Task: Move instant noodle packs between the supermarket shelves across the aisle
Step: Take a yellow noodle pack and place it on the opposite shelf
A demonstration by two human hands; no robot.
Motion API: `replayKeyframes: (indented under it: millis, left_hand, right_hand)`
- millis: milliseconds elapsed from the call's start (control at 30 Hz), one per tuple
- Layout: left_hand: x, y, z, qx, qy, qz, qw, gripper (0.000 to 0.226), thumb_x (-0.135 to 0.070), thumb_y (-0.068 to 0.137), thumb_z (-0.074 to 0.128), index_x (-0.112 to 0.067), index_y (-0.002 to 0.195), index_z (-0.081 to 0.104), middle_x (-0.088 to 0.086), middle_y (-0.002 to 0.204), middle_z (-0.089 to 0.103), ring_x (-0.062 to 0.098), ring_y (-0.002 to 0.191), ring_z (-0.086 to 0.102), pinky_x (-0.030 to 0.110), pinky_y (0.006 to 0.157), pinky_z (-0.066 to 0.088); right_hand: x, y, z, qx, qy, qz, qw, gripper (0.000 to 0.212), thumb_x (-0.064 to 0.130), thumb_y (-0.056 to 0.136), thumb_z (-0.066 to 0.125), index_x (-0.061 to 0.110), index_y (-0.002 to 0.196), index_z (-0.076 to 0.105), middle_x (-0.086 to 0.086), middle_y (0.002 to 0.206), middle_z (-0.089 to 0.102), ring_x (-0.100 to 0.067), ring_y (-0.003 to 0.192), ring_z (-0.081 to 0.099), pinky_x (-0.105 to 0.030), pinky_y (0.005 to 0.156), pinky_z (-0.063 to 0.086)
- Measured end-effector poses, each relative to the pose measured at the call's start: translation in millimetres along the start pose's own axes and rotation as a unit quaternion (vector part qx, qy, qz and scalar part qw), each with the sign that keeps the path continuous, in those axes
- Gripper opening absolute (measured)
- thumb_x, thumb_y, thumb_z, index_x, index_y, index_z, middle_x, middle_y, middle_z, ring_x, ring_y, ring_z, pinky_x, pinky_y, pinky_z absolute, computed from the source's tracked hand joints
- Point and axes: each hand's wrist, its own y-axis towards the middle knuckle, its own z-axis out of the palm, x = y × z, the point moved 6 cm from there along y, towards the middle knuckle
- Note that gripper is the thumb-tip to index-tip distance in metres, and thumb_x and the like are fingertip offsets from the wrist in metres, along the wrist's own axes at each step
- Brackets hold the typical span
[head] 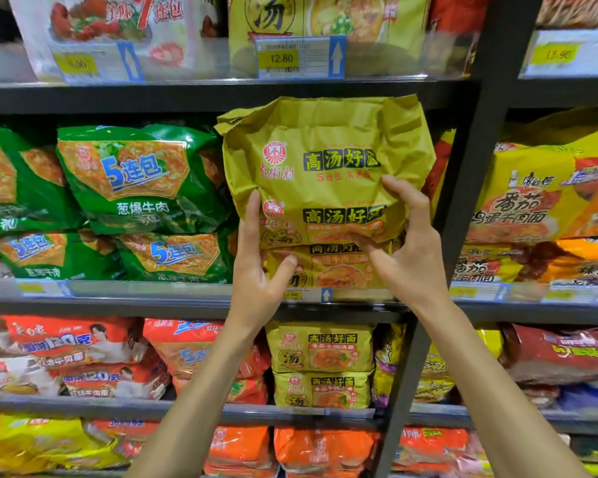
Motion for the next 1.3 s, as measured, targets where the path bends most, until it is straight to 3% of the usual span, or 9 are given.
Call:
replayKeyframes:
  millis: [267,567,667,733,800,867,967,1100,1300]
  left_hand:
    - [2.4,4.3,-3.7,-0.004,0.015,0.0,1.0,0.088,-0.017,0.088,0.056,-0.049,0.157,0.011,-0.002,0.168,0.021,0.027,0.154,0.025,0.067,0.113,0.034]
    - [-3.6,20.5,-4.8,0.045,0.072,-0.021,0.996,0.095,-0.011,0.088,0.059,-0.047,0.159,0.008,-0.028,0.164,0.017,0.039,0.14,0.045,0.074,0.092,0.047]
    - [-6.0,28.0,-5.5,0.054,0.085,-0.028,0.995,0.097,-0.009,0.088,0.061,-0.048,0.158,0.007,-0.034,0.161,0.017,0.01,0.15,0.033,0.062,0.096,0.053]
    - [-4.3,33.6,-6.8,0.051,0.109,-0.033,0.992,0.096,-0.009,0.091,0.064,-0.047,0.159,0.008,-0.042,0.152,0.017,-0.025,0.135,0.026,0.035,0.093,0.058]
    - [-3.1,37.8,-9.5,0.047,0.14,-0.025,0.989,0.091,-0.015,0.094,0.066,-0.044,0.159,0.01,-0.043,0.144,0.019,-0.042,0.108,0.028,0.0,0.084,0.043]
    - [-3.0,42.2,-12.1,0.05,0.161,-0.019,0.985,0.087,-0.023,0.096,0.067,-0.044,0.159,0.011,-0.037,0.143,0.025,-0.044,0.102,0.027,-0.006,0.08,0.032]
    - [-3.7,49.6,-15.5,0.065,0.18,-0.025,0.981,0.084,-0.034,0.097,0.066,-0.046,0.159,0.01,-0.029,0.142,0.03,-0.036,0.109,0.024,0.017,0.089,0.035]
    - [-7.9,51.4,-15.0,0.074,0.185,-0.03,0.98,0.084,-0.039,0.098,0.064,-0.046,0.159,0.007,-0.014,0.153,0.037,-0.014,0.117,0.037,0.025,0.092,0.034]
    - [-4.7,44.1,-15.3,0.075,0.162,-0.033,0.983,0.083,-0.03,0.1,0.061,-0.046,0.159,0.006,-0.021,0.149,0.031,-0.019,0.111,0.039,-0.011,0.079,0.026]
  right_hand:
    - [4.9,3.5,-0.2,0.007,-0.031,0.017,0.999,0.082,0.01,0.08,0.08,0.036,0.144,0.035,0.022,0.145,0.046,-0.012,0.13,0.055,-0.039,0.103,0.05]
    - [-3.8,24.7,0.0,0.021,-0.087,0.062,0.994,0.081,0.026,0.086,0.076,0.043,0.149,0.029,0.035,0.107,0.059,-0.016,0.084,0.068,-0.011,0.083,0.049]
    - [-2.8,30.0,1.1,0.017,-0.092,0.072,0.993,0.078,0.037,0.09,0.071,0.043,0.151,0.023,0.031,0.114,0.06,-0.01,0.09,0.069,-0.021,0.09,0.05]
    - [-1.7,31.4,3.3,0.007,-0.086,0.078,0.993,0.081,0.039,0.091,0.068,0.044,0.153,0.016,0.025,0.135,0.053,-0.009,0.117,0.062,-0.036,0.102,0.048]
    - [-1.6,31.5,7.8,-0.007,-0.091,0.082,0.992,0.084,0.038,0.094,0.065,0.044,0.155,0.007,0.02,0.155,0.035,-0.011,0.137,0.046,-0.051,0.108,0.043]
    - [-2.4,31.7,12.2,-0.02,-0.093,0.087,0.992,0.084,0.038,0.096,0.062,0.042,0.156,0.002,0.017,0.163,0.021,-0.012,0.145,0.034,-0.056,0.11,0.038]
    - [-2.4,35.3,15.7,-0.031,-0.089,0.094,0.991,0.083,0.04,0.098,0.059,0.039,0.157,0.001,0.014,0.164,0.018,-0.007,0.146,0.029,-0.053,0.112,0.035]
    - [-2.0,36.7,15.8,-0.006,-0.108,0.1,0.989,0.083,0.044,0.099,0.055,0.041,0.157,-0.005,0.013,0.165,0.014,0.0,0.143,0.022,-0.052,0.113,0.03]
    - [4.1,27.7,7.9,0.038,-0.135,0.106,0.984,0.089,0.042,0.097,0.058,0.047,0.154,-0.01,0.016,0.162,0.021,-0.009,0.145,0.03,-0.047,0.111,0.036]
